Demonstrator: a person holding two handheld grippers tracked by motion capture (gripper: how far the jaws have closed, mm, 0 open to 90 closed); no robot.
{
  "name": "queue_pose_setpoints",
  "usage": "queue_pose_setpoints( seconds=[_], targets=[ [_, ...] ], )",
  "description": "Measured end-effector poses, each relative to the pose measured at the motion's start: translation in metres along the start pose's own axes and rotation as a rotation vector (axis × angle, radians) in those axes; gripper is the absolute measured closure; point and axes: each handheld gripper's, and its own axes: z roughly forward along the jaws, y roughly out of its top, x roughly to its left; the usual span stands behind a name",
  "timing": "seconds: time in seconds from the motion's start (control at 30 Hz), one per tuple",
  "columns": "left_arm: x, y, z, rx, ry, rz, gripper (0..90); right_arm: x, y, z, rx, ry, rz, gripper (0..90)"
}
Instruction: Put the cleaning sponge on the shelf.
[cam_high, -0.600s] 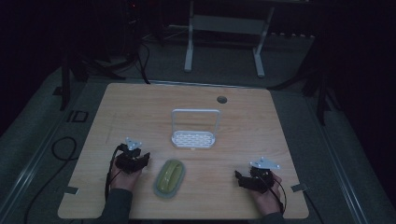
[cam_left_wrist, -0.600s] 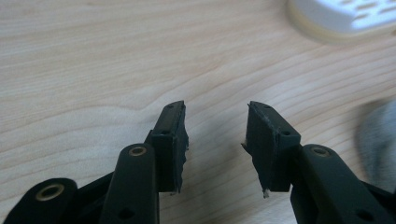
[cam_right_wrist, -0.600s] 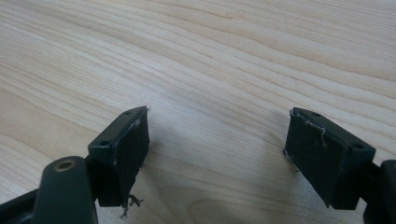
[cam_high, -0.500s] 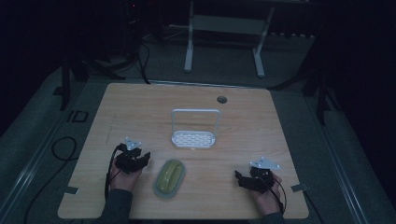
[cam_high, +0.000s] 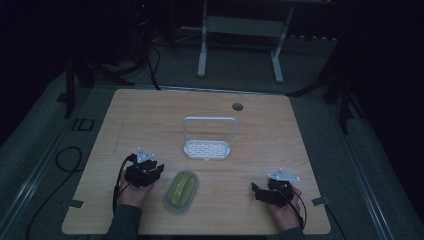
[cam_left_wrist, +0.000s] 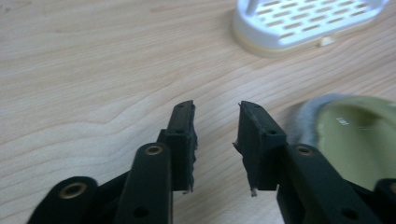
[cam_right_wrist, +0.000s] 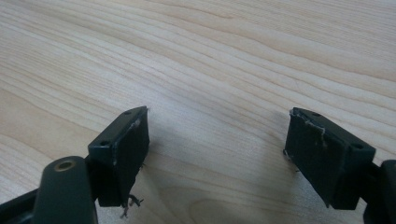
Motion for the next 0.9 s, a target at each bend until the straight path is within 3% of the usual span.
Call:
queue_pose_setpoints(
  seconds=[0.27,0.43,0.67,0.8,0.83,0.9],
  targets=[
    [-0.015,0.007,-0.008,0.012,-0.054,0.055,88.6,0.000,0.000,0.000,0.000,0.000,0.000,21.3],
    [-0.025,0.011,-0.012,0.013,-0.096,0.093,89.7,0.000,0.000,0.000,0.000,0.000,0.000,21.3],
    [-0.036,0.014,-0.017,0.007,-0.149,0.104,89.8,0.000,0.000,0.000,0.000,0.000,0.000,21.3],
    [-0.040,0.015,-0.017,0.008,-0.157,0.115,89.8,0.000,0.000,0.000,0.000,0.000,0.000,21.3],
    [-0.051,0.016,-0.018,0.006,-0.177,0.137,89.8,0.000,0.000,0.000,0.000,0.000,0.000,21.3],
    [-0.057,0.016,-0.018,0.009,-0.188,0.154,89.7,0.000,0.000,0.000,0.000,0.000,0.000,21.3]
  ],
)
